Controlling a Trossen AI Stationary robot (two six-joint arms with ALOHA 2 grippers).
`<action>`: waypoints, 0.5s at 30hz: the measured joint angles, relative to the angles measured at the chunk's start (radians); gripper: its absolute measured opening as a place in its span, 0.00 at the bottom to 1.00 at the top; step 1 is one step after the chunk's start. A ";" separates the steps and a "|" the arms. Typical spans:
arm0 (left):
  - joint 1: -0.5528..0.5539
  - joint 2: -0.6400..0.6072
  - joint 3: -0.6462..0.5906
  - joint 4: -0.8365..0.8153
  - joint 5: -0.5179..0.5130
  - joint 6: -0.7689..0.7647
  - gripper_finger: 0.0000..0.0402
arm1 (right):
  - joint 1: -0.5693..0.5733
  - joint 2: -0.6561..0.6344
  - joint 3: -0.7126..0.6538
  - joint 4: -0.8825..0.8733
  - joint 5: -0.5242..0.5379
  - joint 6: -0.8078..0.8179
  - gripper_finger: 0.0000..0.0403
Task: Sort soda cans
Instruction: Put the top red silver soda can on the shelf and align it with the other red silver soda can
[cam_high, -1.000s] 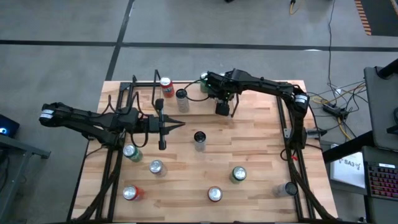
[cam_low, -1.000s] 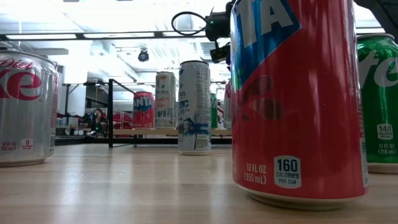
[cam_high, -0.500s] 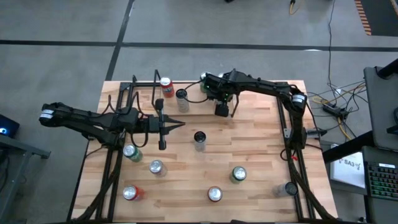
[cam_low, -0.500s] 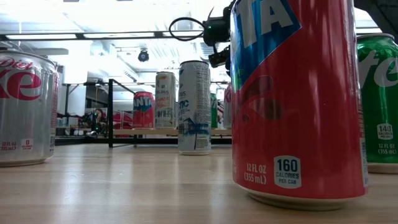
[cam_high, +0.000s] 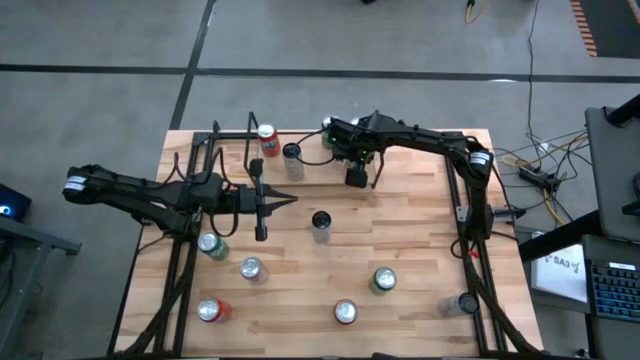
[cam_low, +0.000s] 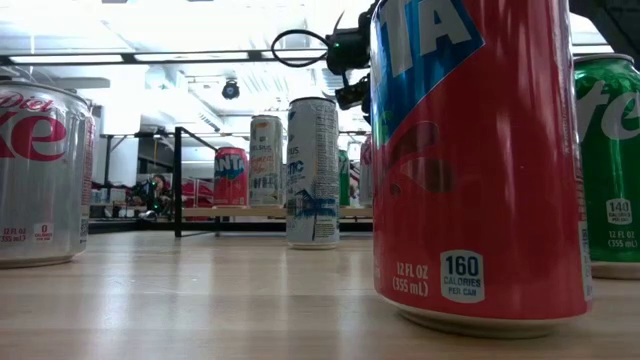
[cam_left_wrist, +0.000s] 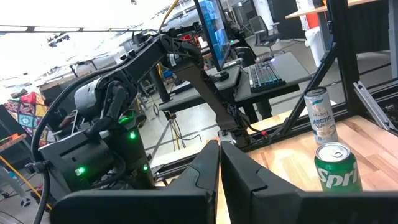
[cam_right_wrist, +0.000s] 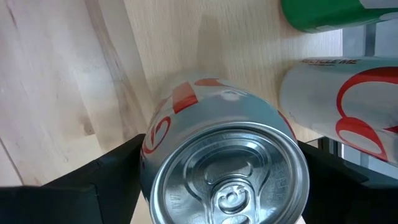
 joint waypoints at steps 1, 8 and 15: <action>0.000 0.000 0.000 0.000 0.000 0.000 0.00 | 0.000 0.000 0.000 0.000 0.000 0.000 0.82; 0.000 0.000 0.000 0.000 0.000 0.000 0.00 | -0.001 0.000 0.000 0.000 0.030 0.021 0.84; 0.000 0.000 0.000 0.000 0.000 0.000 0.00 | -0.003 -0.001 0.031 -0.001 0.036 0.023 0.87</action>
